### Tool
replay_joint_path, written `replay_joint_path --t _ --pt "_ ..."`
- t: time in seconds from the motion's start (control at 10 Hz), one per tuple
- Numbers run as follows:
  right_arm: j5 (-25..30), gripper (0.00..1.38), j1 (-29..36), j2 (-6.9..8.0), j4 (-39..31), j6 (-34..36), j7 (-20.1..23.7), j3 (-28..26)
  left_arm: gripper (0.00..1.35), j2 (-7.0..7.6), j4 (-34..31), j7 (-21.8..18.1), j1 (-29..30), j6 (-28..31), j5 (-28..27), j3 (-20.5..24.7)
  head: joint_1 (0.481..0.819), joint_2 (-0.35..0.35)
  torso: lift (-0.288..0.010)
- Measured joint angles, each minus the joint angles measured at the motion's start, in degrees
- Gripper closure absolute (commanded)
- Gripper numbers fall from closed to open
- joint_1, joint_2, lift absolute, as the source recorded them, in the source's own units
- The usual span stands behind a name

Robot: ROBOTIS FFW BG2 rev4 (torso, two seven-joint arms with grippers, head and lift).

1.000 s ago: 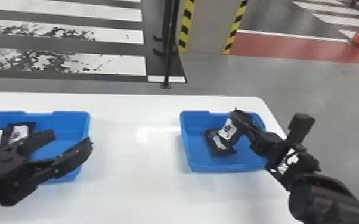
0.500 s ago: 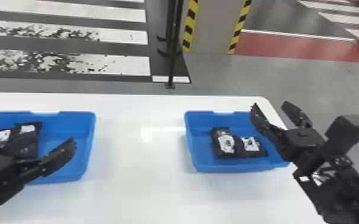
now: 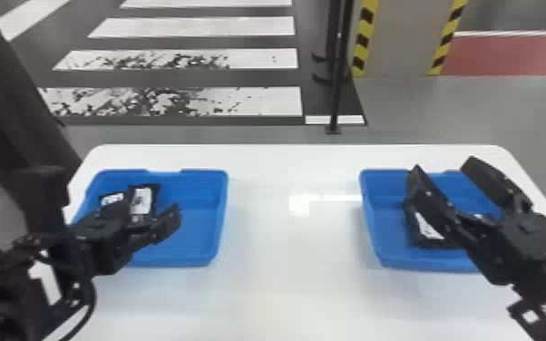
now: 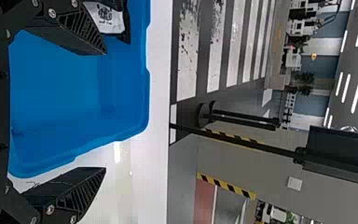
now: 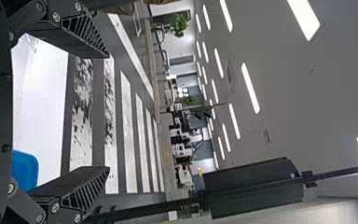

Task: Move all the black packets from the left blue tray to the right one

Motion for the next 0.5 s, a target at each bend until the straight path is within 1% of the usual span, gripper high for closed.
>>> replay_joint_path --t 0.2,0.3,0.4,0.5 --pt "-1.37 0.18 0.35 -0.1 0.54 1.78 1.55 1.57 0.16 0.19 5.63 0.71 -5.12 0.81 -4.05 -1.14 0.695 0.151 -0.14" --pt "-1.88 0.18 0.5 -0.11 0.91 2.63 2.09 2.04 0.16 0.74 8.01 0.68 -7.6 1.82 -6.53 -1.8 0.695 0.16 -0.14" --pt "-2.36 0.18 0.53 -0.09 1.19 3.18 2.24 2.33 0.16 1.16 8.97 0.67 -8.57 2.32 -7.33 -2.15 0.695 0.174 -0.14" --pt "-2.82 0.18 0.53 -0.05 1.46 3.39 2.25 2.48 0.16 1.28 9.27 0.67 -8.82 2.48 -7.49 -2.18 0.695 0.181 -0.14"
